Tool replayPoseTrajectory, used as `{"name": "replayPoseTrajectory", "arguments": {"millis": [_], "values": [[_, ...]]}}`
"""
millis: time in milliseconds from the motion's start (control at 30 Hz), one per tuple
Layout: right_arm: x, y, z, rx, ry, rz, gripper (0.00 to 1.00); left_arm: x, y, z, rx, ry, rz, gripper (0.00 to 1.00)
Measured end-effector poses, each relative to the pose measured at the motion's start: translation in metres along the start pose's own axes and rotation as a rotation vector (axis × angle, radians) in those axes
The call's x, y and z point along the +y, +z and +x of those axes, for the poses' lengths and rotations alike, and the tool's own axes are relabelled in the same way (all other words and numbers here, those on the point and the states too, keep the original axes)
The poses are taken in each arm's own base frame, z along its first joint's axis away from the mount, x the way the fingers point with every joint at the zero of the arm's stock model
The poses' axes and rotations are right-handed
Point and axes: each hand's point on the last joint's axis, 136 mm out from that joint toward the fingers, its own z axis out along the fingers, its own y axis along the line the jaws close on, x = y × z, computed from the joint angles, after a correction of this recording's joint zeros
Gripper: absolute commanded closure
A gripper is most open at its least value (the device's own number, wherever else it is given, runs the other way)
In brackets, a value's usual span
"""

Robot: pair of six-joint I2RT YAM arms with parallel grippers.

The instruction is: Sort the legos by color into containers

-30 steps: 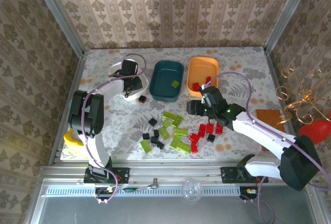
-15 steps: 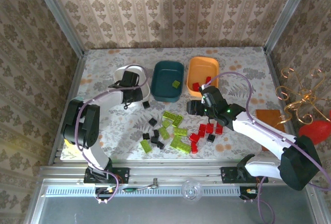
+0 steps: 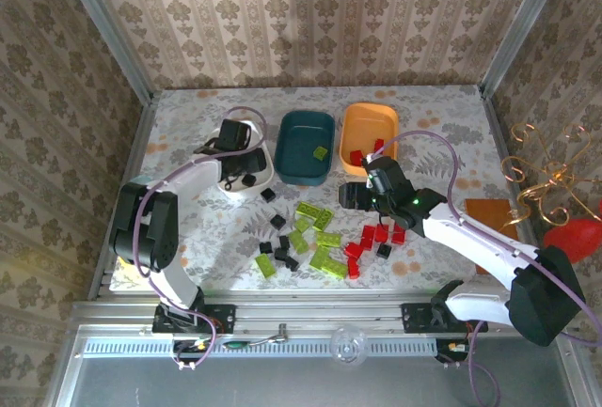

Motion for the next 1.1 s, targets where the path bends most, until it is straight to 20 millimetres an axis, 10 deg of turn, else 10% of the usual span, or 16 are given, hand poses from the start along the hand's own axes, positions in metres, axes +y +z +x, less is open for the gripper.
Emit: {"name": "replayPoseTrajectory", "arguments": {"millis": [200,467,733,1100], "values": [[0.017,-0.001,0.009,0.023,-0.056,-0.051,0.22,-0.011,-0.044,-0.024,-0.109,-0.015,0.066,0.09],[0.105,0.030,0.027,0.094,-0.250,-0.175,0.17,-0.026,-0.151,-0.017,-0.349,-0.034,0.249,0.00],[0.170,0.098,0.053,0.164,-0.385,-0.182,0.21,0.007,-0.174,0.047,-0.375,-0.117,0.292,0.00],[0.162,0.167,0.061,0.154,-0.434,-0.041,0.32,0.024,-0.190,0.074,-0.421,-0.171,0.324,0.00]]}}
